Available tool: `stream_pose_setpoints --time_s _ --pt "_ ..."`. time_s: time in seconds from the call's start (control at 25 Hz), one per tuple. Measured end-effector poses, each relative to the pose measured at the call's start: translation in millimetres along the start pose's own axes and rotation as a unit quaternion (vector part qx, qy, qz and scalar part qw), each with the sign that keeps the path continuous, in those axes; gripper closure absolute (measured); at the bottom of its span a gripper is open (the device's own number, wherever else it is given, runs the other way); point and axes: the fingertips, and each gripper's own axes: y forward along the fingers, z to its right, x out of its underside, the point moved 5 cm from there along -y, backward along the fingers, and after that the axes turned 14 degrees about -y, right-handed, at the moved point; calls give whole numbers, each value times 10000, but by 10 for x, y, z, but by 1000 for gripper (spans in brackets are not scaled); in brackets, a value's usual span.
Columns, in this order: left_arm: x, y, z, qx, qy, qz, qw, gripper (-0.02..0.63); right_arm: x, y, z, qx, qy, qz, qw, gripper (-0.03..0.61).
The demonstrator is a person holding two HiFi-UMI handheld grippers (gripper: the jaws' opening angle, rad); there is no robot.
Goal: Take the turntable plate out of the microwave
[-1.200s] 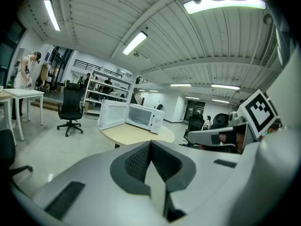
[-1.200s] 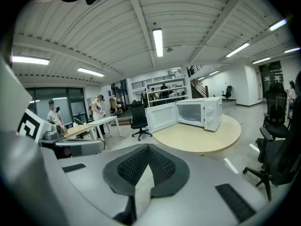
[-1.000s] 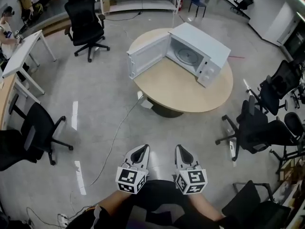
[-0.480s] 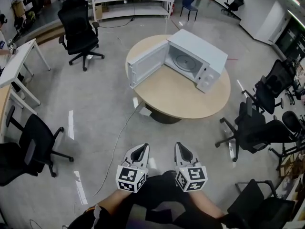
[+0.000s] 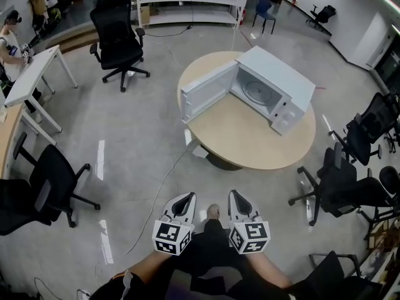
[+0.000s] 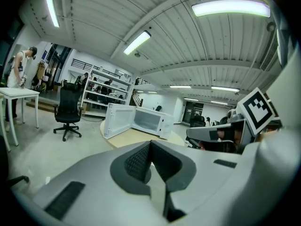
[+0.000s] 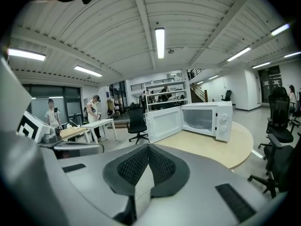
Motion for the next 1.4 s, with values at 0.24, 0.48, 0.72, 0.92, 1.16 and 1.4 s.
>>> stream_pose_setpoints --time_s 0.24,0.48,0.72,0.92,1.16,1.4 --pt "-179 414 -38 -173 30 -42 9998 568 -81 414 320 -155 129 28 9998 561" --pt "-315 925 -24 -306 2 -239 9992 568 -102 770 754 -231 310 -14 9992 561" --pt "-442 1511 100 -337 78 -427 9985 568 -48 1060 1274 -242 514 -53 9984 561" --pt "-547 1912 230 -406 217 -490 9977 568 -76 1237 1674 -288 595 68 9978 561" --pt "-619 2284 396 -490 397 -546 9965 568 -88 1374 2080 -355 687 264 9967 561" --pt "-640 2555 488 -483 545 -679 9950 568 -22 1469 2434 -189 867 336 9955 561"
